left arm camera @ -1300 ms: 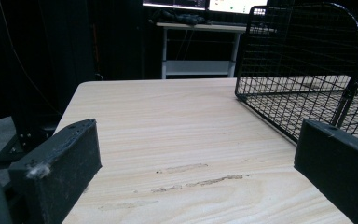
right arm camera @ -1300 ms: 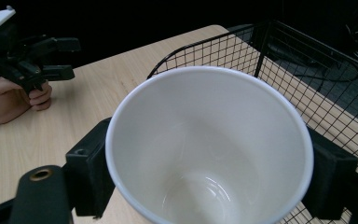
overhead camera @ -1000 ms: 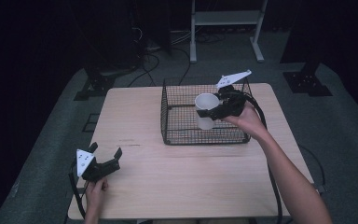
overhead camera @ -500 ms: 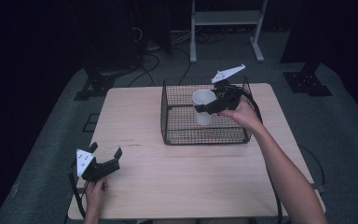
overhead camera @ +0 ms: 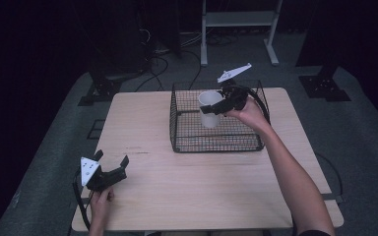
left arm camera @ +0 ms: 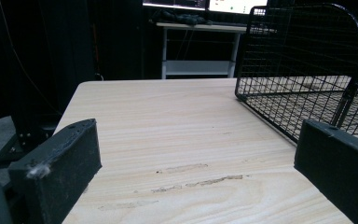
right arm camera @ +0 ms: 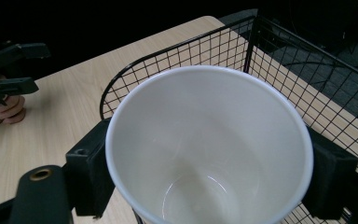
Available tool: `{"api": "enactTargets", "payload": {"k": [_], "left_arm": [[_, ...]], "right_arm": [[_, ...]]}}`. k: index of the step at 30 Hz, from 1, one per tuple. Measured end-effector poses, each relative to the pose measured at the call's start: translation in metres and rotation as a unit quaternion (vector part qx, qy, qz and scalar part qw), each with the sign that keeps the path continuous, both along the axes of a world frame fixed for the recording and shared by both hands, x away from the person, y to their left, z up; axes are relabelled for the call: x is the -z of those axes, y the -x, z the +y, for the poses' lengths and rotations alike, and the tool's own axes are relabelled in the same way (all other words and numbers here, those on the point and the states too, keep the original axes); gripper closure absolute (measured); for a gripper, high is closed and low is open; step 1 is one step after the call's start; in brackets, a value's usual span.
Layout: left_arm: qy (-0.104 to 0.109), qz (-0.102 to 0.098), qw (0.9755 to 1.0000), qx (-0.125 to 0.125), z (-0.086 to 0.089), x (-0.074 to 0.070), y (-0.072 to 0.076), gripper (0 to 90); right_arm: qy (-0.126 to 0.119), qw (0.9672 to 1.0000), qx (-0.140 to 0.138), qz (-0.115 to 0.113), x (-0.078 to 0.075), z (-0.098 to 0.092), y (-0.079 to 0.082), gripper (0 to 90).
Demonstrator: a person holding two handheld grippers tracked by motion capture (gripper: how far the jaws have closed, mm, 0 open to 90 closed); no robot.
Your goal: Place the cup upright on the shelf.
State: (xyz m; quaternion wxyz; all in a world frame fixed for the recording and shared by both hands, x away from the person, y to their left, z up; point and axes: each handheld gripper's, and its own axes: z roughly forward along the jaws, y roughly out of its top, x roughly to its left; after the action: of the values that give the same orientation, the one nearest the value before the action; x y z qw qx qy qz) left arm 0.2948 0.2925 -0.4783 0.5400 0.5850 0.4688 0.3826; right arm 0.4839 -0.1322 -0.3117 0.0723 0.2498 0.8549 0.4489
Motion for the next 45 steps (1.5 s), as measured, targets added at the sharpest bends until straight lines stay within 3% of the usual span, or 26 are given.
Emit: {"api": "enactTargets", "payload": {"k": [11, 20, 37, 45], "left_arm": [[0.002, -0.001, 1.0000, 0.000, 0.000, 0.000, 0.000, 0.0], [0.000, -0.001, 1.0000, 0.001, 0.000, 0.000, 0.000, 0.0], [0.002, -0.001, 1.0000, 0.001, 0.000, 0.000, 0.000, 0.0], [0.002, 0.000, 1.0000, 0.000, 0.000, 0.000, 0.000, 0.0]], "right_arm": [[-0.019, 0.9995, -0.006, 0.025, 0.027, 0.007, -0.020, 18.9], [-0.034, 0.9987, -0.001, 0.038, 0.039, 0.007, -0.032, 18.8], [-0.020, 0.9989, 0.004, 0.041, 0.043, 0.011, -0.041, 18.9], [-0.012, 0.9985, 0.004, 0.054, 0.057, 0.015, -0.049, 18.9]]}}
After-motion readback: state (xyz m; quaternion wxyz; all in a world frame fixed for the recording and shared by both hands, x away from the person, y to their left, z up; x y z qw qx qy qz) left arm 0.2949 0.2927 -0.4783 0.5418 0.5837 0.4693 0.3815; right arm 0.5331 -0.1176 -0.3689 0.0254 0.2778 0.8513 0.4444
